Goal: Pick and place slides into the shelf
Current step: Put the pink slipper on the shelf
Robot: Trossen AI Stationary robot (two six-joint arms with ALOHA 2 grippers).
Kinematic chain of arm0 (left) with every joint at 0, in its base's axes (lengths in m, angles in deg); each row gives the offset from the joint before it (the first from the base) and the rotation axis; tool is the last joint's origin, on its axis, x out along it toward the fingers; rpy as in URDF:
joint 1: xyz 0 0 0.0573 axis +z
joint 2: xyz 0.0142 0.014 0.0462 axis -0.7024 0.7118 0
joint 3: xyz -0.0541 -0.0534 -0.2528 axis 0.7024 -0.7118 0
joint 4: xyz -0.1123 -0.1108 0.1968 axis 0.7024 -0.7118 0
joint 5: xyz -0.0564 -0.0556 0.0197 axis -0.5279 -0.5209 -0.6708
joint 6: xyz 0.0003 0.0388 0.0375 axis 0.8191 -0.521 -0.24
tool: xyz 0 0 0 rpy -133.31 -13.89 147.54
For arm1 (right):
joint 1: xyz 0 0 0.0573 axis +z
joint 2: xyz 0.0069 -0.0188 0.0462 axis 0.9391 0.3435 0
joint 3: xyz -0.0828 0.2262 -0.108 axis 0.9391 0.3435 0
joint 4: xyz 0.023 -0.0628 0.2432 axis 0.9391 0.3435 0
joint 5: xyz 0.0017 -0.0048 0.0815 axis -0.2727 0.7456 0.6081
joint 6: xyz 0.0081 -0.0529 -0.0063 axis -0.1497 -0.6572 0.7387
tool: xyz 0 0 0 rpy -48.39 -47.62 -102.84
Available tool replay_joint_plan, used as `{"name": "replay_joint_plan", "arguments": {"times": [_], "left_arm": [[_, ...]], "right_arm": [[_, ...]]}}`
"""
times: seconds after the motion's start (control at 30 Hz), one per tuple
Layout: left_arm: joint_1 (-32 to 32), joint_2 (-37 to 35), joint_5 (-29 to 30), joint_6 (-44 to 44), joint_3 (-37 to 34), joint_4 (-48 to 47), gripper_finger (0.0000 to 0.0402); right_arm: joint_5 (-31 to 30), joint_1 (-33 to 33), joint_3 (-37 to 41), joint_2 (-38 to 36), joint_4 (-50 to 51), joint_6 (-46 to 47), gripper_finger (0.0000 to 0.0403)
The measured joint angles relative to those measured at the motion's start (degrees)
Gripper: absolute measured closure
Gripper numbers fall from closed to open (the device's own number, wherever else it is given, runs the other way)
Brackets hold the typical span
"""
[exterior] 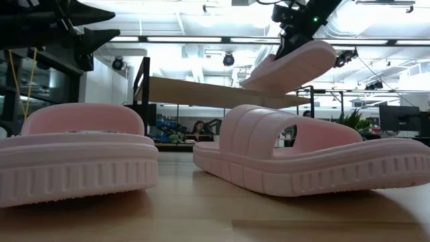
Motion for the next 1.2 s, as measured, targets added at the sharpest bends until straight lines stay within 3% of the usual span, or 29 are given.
{"name": "replay_joint_plan", "arguments": {"times": [0.63, 1.2], "left_arm": [[0.0, 0.0, 0.2, 0.0, 0.0, 0.0, 0.0236], [0.0, 0.0, 0.6, -1.1, 0.0, -0.3, 0.0236]], "right_arm": [[10.9, -12.2, 0.0, 3.8, -10.6, -8.4, 0.0403], [10.9, -15.2, 0.0, 8.7, -15.5, -13.5, 0.0403]]}}
